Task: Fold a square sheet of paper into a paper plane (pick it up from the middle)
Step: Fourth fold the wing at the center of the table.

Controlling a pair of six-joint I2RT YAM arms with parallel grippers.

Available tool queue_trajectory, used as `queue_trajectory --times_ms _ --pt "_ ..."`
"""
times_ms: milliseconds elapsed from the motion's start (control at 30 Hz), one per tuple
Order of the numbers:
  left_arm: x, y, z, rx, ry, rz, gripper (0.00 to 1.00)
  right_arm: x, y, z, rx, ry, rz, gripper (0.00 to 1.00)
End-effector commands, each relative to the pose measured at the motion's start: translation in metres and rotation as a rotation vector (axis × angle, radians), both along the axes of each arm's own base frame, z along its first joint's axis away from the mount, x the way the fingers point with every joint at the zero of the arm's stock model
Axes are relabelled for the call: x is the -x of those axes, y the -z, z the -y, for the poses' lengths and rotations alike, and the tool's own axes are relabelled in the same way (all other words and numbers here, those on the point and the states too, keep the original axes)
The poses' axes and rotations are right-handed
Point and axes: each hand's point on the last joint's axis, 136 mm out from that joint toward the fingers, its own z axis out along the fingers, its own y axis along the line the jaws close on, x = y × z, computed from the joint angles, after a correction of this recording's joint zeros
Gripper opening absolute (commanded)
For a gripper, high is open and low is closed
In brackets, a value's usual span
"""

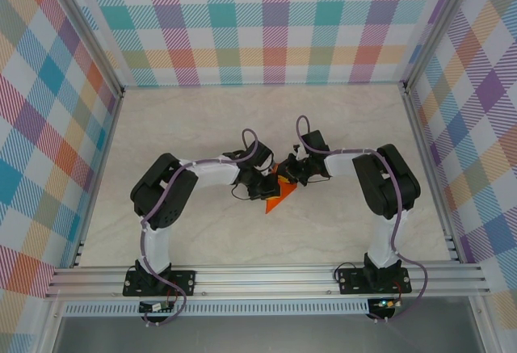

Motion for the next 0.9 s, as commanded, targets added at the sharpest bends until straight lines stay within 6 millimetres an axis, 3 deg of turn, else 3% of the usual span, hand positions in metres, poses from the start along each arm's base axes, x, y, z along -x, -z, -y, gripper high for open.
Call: queue_trajectory --times_ms 0,133,367,533,867 --pt "0.014 0.002 -0.005 -0.008 -0.002 -0.018 0.06 0.003 -0.002 0.004 0.035 0.001 0.011 0.15" --pt "0.016 -0.010 -0.003 0.021 0.004 0.019 0.07 0.000 -0.019 0.001 0.021 -0.028 0.050 0.17" --pt "0.011 -0.020 -0.008 0.021 -0.007 0.091 0.08 -0.007 -0.008 0.003 0.078 -0.046 0.051 0.17" --pt "0.017 -0.001 -0.021 -0.046 -0.016 0.062 0.07 -0.011 0.000 0.008 0.121 -0.033 0.044 0.17" --pt "0.038 0.020 -0.036 -0.079 -0.014 0.013 0.06 -0.031 -0.005 0.019 0.186 -0.023 0.069 0.20"
